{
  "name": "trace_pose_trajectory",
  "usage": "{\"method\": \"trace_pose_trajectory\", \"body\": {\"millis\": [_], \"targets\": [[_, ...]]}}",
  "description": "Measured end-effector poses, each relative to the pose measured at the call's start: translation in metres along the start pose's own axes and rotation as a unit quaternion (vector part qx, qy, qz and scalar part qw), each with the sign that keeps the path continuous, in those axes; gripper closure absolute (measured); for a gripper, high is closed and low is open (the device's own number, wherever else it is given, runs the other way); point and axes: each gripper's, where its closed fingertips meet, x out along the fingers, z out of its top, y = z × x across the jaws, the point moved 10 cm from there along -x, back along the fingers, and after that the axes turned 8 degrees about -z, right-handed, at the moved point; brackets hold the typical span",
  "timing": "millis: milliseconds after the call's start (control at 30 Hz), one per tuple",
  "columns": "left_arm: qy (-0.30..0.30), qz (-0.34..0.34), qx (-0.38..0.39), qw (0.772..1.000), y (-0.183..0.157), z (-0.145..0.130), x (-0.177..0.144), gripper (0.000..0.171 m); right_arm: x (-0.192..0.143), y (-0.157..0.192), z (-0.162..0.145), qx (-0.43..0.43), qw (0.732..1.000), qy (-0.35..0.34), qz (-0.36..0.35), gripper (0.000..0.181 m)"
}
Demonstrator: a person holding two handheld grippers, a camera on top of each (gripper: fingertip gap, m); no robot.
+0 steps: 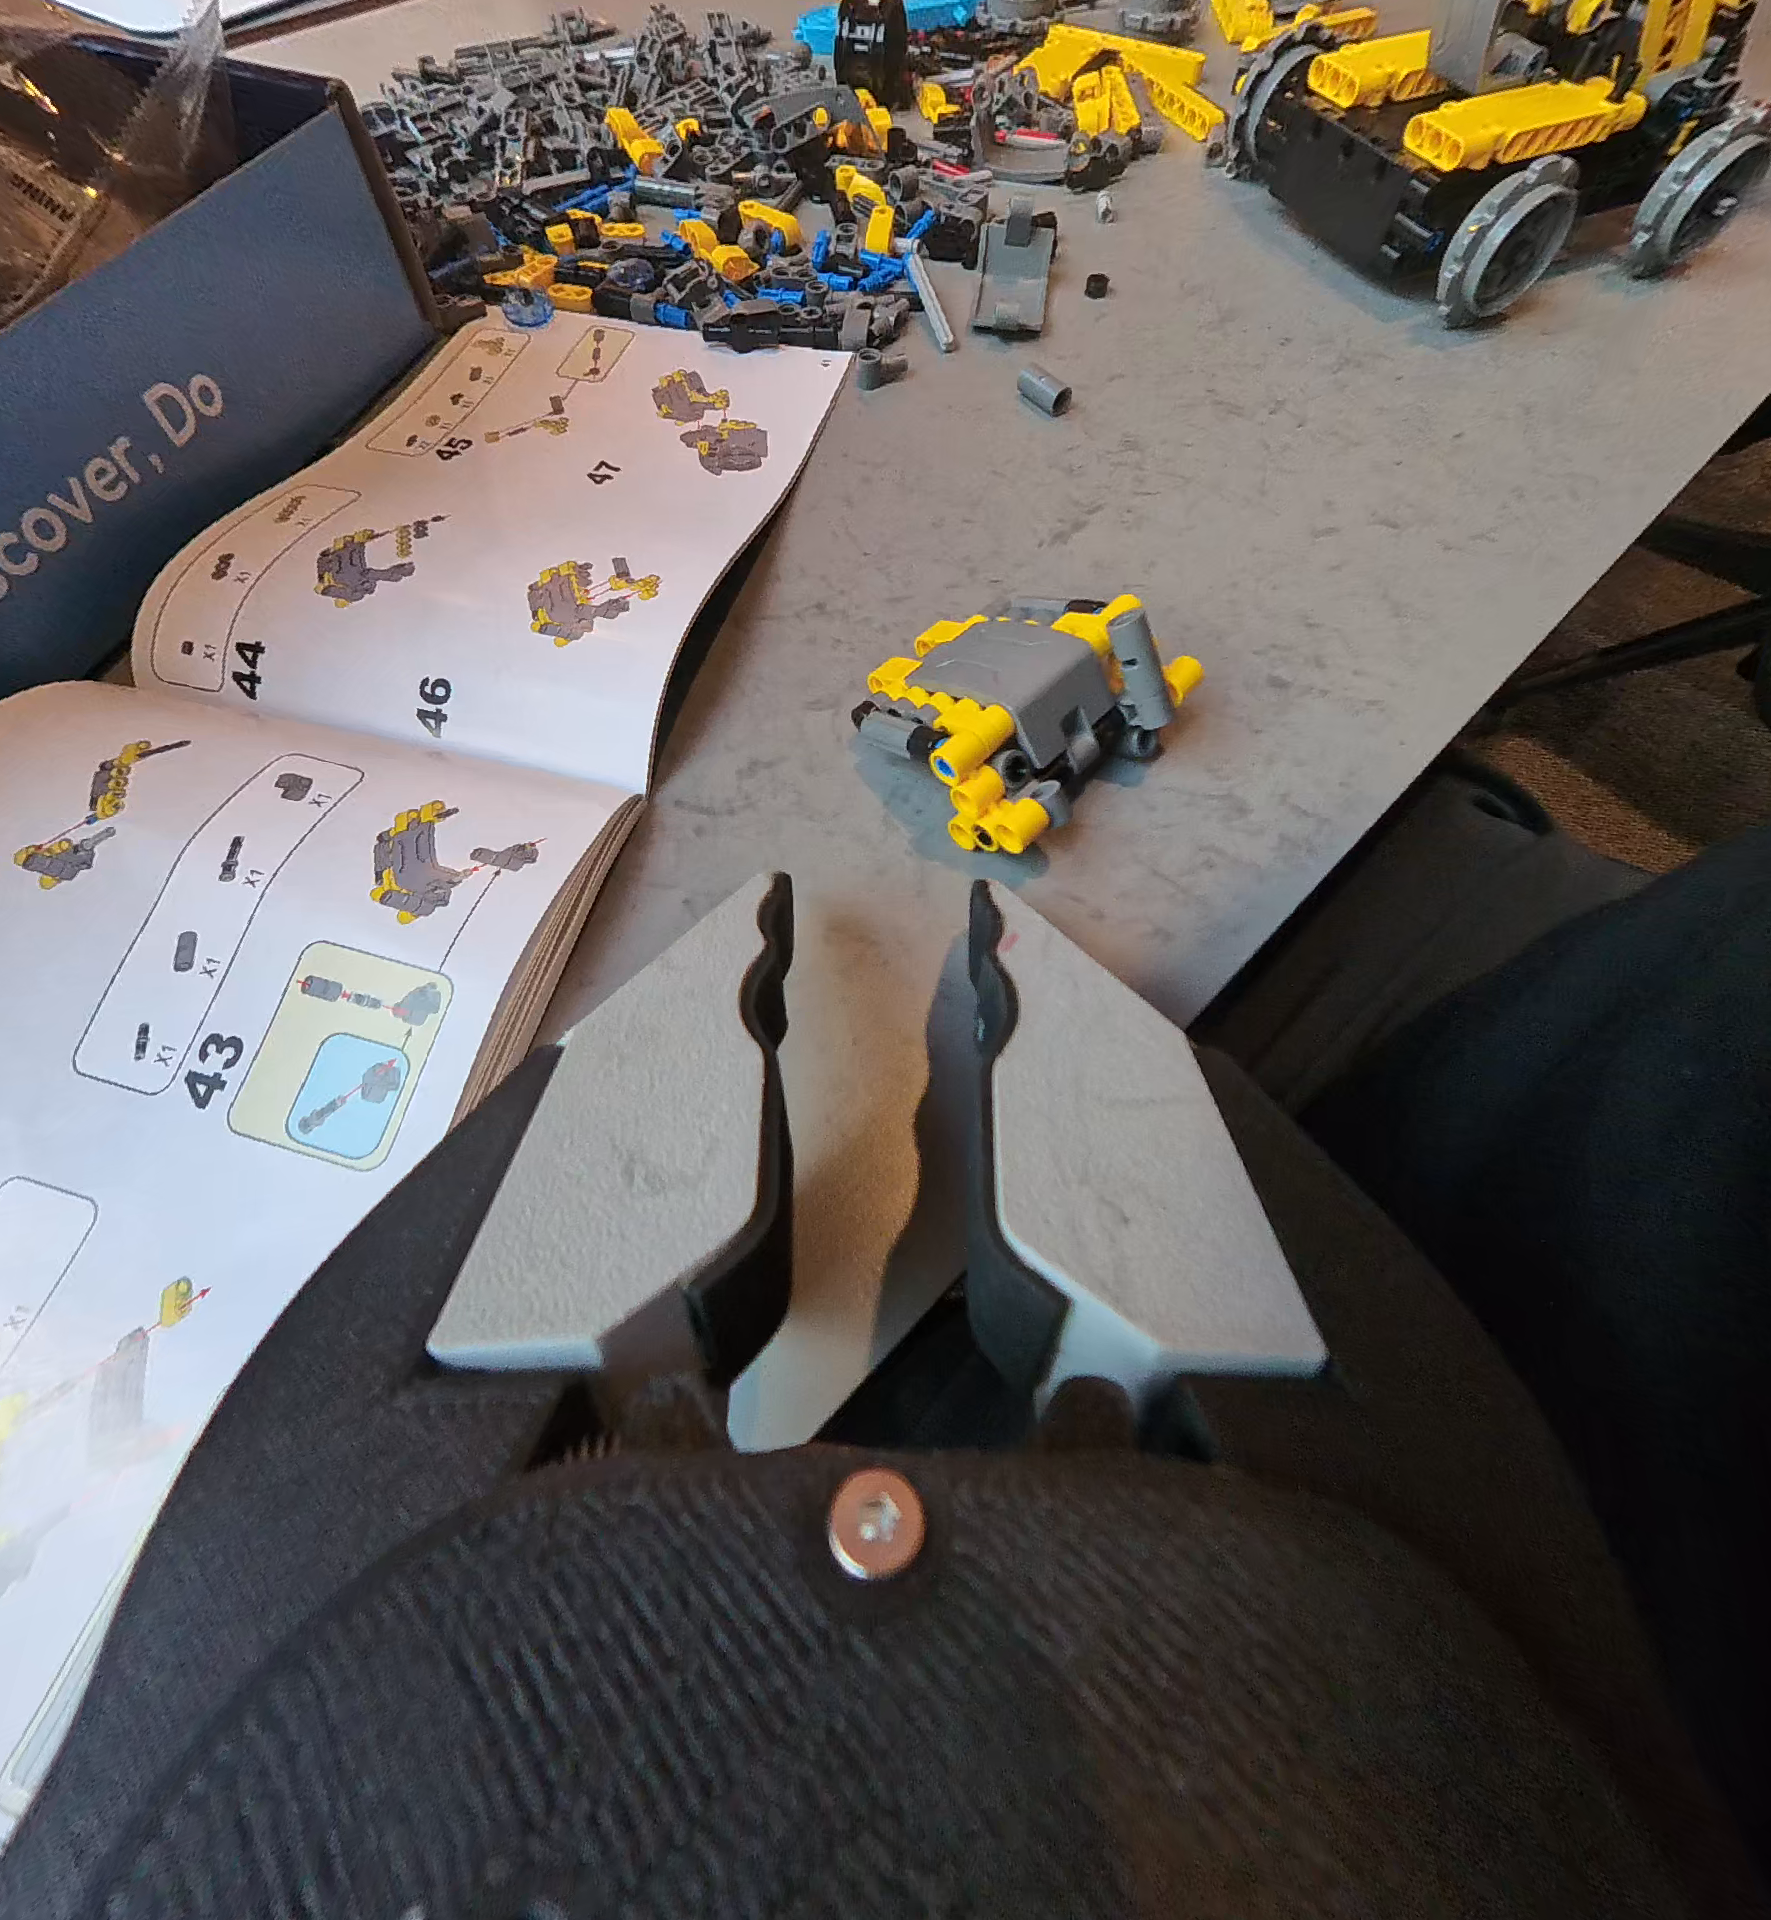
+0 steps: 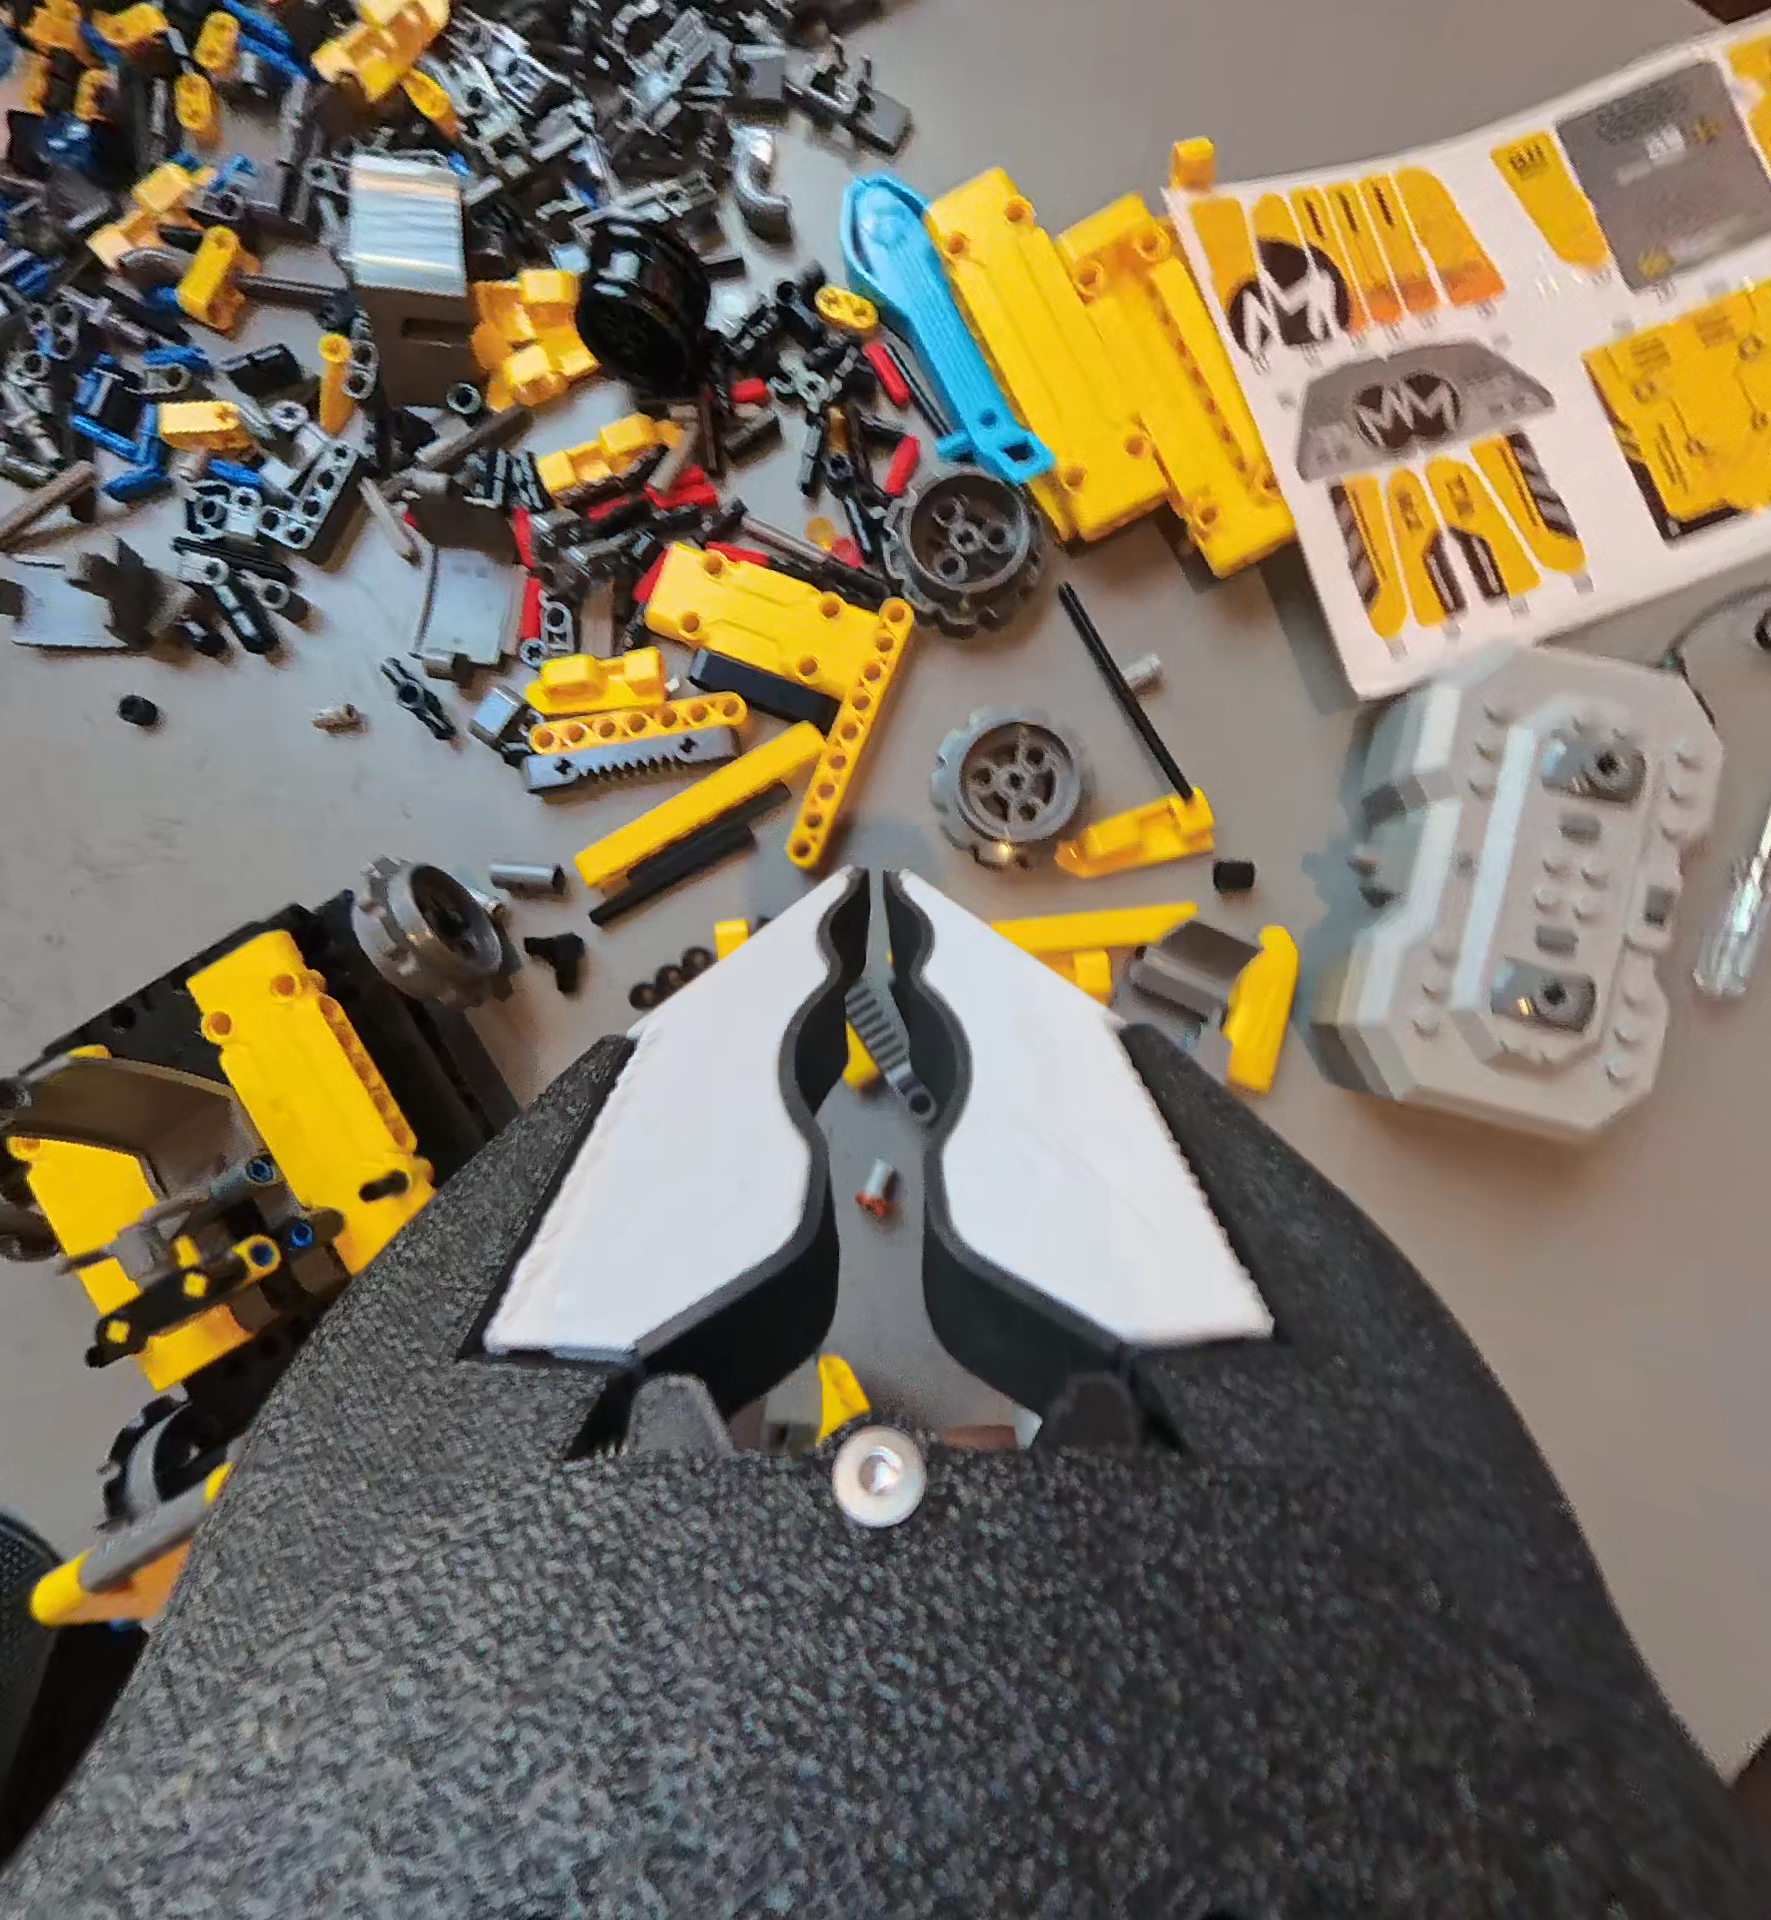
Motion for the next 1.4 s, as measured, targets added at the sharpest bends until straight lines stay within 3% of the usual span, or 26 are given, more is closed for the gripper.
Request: {"method": "trace_pose_trajectory", "body": {"millis": [167,500,800,1400], "targets": [[-0.001,-0.002,-0.002,1.0,0.0,0.0,0.0,0.141,0.02,0.02,0.035,-0.066,0.996,-0.014,0.054,0.177],[-0.011,0.0,-0.007,1.0,0.002,-0.001,-0.001,0.144,0.083,0.043,0.087,-0.119,0.991,0.047,0.048,0.179],[-0.026,-0.014,-0.013,0.999,0.005,-0.002,-0.004,0.149,0.105,0.041,0.087,-0.114,0.99,0.072,0.041,0.176],[-0.037,-0.019,-0.02,0.999,0.006,-0.002,-0.005,0.148,0.095,0.042,0.084,-0.108,0.991,0.059,0.047,0.175]]}}
